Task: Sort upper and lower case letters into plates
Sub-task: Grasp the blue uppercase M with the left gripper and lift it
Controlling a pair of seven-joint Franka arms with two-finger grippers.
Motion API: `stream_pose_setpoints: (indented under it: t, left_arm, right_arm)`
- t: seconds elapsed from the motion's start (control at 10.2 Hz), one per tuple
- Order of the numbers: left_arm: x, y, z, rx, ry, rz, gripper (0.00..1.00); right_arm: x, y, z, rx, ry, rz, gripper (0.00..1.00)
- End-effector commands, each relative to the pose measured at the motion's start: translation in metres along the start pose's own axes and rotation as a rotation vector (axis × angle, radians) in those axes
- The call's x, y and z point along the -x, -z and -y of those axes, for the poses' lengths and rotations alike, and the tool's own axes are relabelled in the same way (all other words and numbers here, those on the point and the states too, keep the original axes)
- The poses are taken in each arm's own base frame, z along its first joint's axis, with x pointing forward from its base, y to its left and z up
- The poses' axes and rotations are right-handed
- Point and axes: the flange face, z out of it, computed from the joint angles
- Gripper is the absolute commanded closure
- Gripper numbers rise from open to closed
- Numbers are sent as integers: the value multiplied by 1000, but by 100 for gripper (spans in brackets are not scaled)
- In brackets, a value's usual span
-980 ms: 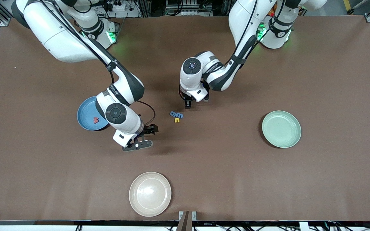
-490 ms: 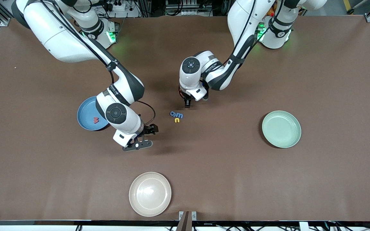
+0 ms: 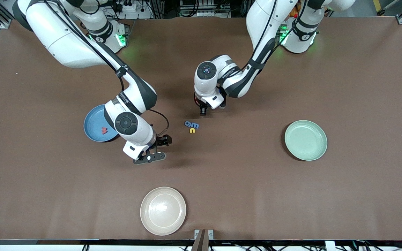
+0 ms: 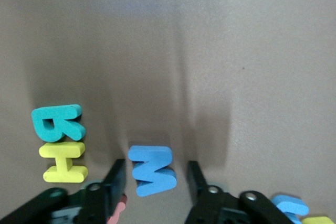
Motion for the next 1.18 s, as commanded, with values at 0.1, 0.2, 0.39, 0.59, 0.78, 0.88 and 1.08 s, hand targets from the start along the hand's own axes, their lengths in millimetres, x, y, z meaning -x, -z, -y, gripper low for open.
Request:
stream_pose_setpoints:
  t: [0.1,0.2,0.39,0.59,0.78,0.88,1.08]
  left_arm:
    - [1,-12,8,36,-77,-50,100]
    - [2,-4,5,53,-111,-49,100]
    - [-12,26,-23,90,-178,-35,100]
    - [-41,62,-59,120,-268,-38,100]
    - [-83,101,-95,113,-419,-82,100]
    - [-109,119,-112,103,-488,-102,100]
    - [-161,162,-140,80,-631,-132,100]
  right_arm:
    - [-3,-4,-3,4,2,4,0]
    - [-4,-5,-7,8,-6,4,0]
    - [-2,-5,-1,12,0,2,0]
    - [-1,-4,12,33,37,-26,0]
    - [4,-5,34,31,72,-44,0]
    - [9,-8,46,24,79,-39,0]
    - [26,-14,87,19,-42,-29,0]
